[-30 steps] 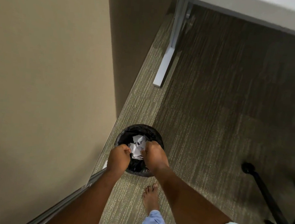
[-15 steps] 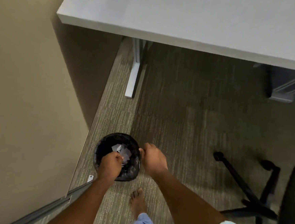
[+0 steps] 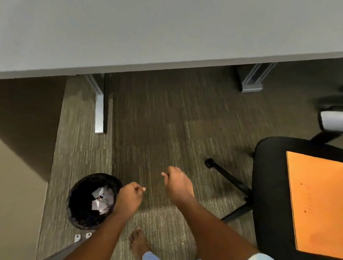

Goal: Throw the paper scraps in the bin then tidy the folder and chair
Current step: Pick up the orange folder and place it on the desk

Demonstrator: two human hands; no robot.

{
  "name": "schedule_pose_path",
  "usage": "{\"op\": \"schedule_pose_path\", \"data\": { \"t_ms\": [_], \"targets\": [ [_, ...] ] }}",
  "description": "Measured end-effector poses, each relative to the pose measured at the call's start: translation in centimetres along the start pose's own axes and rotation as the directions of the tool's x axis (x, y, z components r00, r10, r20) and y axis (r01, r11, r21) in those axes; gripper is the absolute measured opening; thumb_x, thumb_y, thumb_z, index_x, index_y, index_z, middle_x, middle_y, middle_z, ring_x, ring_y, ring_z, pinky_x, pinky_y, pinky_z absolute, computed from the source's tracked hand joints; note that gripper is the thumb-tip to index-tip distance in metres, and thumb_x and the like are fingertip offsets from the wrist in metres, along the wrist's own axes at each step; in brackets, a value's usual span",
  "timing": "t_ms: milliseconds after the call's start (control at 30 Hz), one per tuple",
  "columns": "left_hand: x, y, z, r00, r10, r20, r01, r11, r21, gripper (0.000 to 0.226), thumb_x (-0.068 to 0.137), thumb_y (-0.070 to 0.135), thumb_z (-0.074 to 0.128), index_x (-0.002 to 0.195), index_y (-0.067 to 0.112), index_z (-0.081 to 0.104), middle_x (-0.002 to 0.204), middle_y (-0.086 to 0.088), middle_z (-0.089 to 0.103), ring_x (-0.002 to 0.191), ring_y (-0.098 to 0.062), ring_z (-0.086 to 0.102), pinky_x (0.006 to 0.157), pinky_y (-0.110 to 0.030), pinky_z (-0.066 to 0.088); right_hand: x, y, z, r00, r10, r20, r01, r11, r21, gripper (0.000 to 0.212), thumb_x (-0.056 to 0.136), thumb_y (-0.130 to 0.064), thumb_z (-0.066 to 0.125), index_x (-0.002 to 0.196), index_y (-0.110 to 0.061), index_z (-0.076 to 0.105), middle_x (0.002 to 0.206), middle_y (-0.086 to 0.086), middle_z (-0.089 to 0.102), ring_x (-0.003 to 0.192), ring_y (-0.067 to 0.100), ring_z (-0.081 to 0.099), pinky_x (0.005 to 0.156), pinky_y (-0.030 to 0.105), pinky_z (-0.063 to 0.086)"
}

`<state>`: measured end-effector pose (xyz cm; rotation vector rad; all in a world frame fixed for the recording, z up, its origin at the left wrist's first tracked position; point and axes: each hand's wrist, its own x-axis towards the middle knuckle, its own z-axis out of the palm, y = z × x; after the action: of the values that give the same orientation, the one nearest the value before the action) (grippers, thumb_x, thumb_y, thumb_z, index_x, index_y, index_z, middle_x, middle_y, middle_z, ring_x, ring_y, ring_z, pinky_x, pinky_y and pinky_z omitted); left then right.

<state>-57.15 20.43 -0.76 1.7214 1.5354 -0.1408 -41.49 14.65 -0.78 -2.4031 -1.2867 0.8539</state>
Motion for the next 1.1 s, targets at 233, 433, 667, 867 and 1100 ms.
{"op": "schedule_pose_path", "data": {
  "t_ms": [233,433,667,867,1100],
  "targets": [
    [-1.6,9.1,6.5,0.987,0.073,0.142,-0.090,0.989,0.115,0.020,0.090,0.023,0.058,0.073,0.013,0.061,0.068,-0.007,0.062,0.063,-0.023,0.054,0.060,-0.029,0.037,-2.2,10.6,-6.2,0.974,0.181,-0.136,-0.174,0.983,0.061,0.026,0.101,-0.037,0.042,0.106,-0.014,0.053,0.109,0.008,0.061,0.100,0.029,0.061,0.072,0.035,0.042],
    [-2.9,17.0,13.9,0.962,0.137,0.235,-0.181,0.967,0.178,0.016,0.090,0.023,0.059,0.089,0.008,0.066,0.076,-0.005,0.063,0.068,-0.020,0.057,0.062,-0.028,0.039,-5.2,20.6,-11.0,0.922,0.312,-0.229,-0.290,0.949,0.124,0.026,0.101,-0.037,0.041,0.110,-0.014,0.051,0.108,0.005,0.057,0.097,0.027,0.059,0.068,0.037,0.041],
    [-5.3,25.4,22.6,0.903,0.243,0.354,-0.318,0.932,0.171,0.018,0.088,0.025,0.061,0.089,0.008,0.065,0.087,-0.009,0.069,0.083,-0.024,0.063,0.077,-0.033,0.048,-8.9,31.0,-15.4,0.827,0.471,-0.307,-0.417,0.880,0.227,0.022,0.099,-0.035,0.047,0.083,-0.023,0.038,0.085,-0.002,0.043,0.078,0.026,0.050,0.059,0.035,0.034],
    [-7.0,31.2,29.4,0.837,0.289,0.465,-0.414,0.889,0.193,0.016,0.088,0.027,0.062,0.091,0.012,0.060,0.089,-0.006,0.063,0.085,-0.022,0.060,0.072,-0.032,0.046,-11.3,38.3,-18.0,0.708,0.608,-0.361,-0.527,0.794,0.302,0.024,0.100,-0.031,0.048,0.108,-0.009,0.054,0.110,0.010,0.058,0.098,0.029,0.057,0.076,0.037,0.045],
    [-8.3,36.3,34.9,0.864,0.118,0.490,-0.181,0.980,0.083,0.045,0.087,0.028,0.065,0.120,0.007,0.044,0.110,-0.017,0.060,0.088,-0.027,0.058,0.066,-0.039,0.048,-12.5,44.4,-19.5,0.590,0.747,-0.306,-0.656,0.665,0.358,0.033,0.098,-0.029,0.052,0.123,-0.007,0.049,0.124,0.013,0.054,0.113,0.029,0.052,0.092,0.040,0.046]
  ]
}}
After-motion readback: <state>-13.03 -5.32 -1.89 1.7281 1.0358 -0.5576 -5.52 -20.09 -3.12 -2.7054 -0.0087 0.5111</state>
